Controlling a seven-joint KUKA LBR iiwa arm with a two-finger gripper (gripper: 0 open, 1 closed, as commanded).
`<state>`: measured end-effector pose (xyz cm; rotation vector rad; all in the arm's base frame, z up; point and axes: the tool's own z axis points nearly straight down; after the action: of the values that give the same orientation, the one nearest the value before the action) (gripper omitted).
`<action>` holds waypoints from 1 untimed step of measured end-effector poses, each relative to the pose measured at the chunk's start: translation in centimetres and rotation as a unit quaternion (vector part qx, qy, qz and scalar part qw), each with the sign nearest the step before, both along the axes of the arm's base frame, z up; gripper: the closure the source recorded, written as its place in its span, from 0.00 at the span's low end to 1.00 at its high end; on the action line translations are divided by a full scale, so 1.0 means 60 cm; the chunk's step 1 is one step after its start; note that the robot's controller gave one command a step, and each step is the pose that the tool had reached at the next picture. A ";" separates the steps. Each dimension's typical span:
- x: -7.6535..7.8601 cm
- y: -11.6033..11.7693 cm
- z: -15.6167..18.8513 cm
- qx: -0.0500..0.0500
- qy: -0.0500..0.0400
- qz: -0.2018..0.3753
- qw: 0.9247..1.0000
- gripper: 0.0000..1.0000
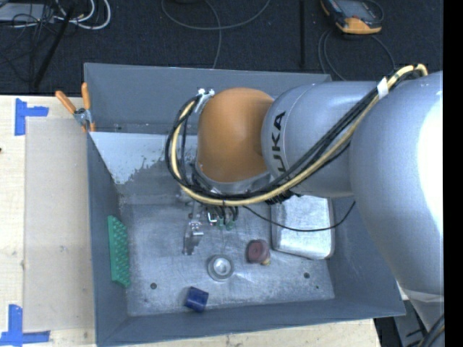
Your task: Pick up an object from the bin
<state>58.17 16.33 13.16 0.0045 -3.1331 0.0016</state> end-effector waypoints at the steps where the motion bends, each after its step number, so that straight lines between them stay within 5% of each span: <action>1: -0.093 -0.086 -0.036 0.000 0.000 0.052 0.999 0.00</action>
Offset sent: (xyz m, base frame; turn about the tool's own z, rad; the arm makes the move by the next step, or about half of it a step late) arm -0.0537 -0.0498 -0.0194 -0.1065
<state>52.57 11.17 11.00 0.1681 -3.1284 0.0029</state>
